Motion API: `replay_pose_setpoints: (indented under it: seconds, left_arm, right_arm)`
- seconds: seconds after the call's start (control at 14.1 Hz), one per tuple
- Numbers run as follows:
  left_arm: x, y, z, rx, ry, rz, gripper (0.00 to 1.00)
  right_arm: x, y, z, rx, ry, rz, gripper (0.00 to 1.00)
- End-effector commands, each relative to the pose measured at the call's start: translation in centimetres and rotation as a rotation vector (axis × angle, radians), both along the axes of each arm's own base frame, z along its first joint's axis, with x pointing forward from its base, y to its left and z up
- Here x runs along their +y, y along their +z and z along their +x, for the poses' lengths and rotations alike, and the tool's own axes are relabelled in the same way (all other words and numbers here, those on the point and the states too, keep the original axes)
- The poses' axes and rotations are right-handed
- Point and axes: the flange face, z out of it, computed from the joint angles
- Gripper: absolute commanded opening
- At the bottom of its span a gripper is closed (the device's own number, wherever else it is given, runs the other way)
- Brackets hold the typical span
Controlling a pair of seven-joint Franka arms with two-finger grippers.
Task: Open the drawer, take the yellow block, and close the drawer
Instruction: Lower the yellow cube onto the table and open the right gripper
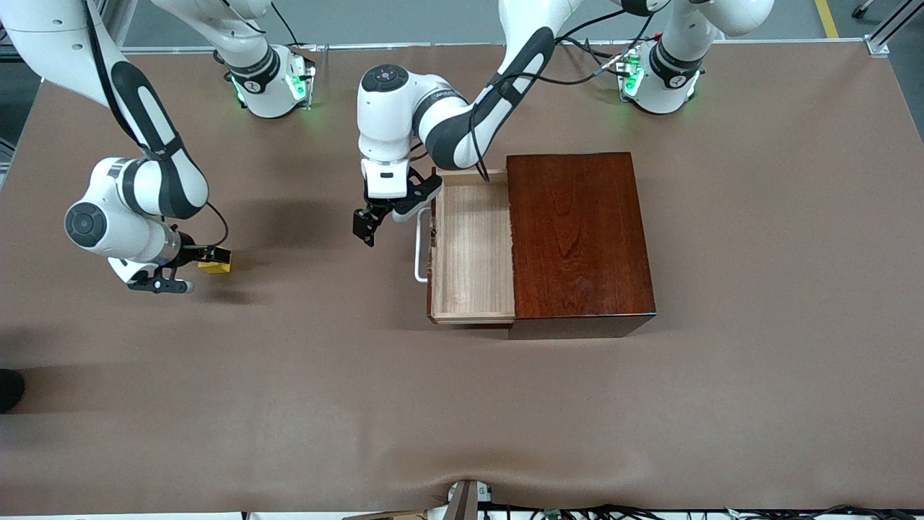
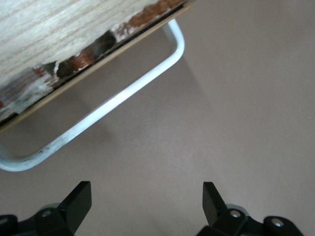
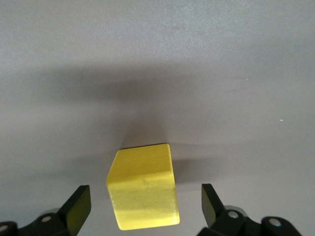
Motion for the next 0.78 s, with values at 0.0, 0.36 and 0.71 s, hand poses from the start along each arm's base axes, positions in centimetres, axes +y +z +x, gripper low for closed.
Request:
replay_pose_setpoints:
  seconds: [0.0,0.36,0.71]
  left_arm:
    - [-0.3,-0.6,0.0,-0.018,0.037,0.005,1.0]
    - [0.8,-2.2,0.3,-0.039,0.006,0.115,1.0]
    - [2.0,-1.3,2.3,-0.049,-0.003,0.126,1.0]
  right_arm:
    - [-1.0,3.5,1.9,0.029,-0.014,-0.003,1.0]
    - [-0.9,13.2,6.5,0.098,-0.018,0.007,1.0]
    - [0.4,22.8,9.0,0.111,0.0,0.01,1.0]
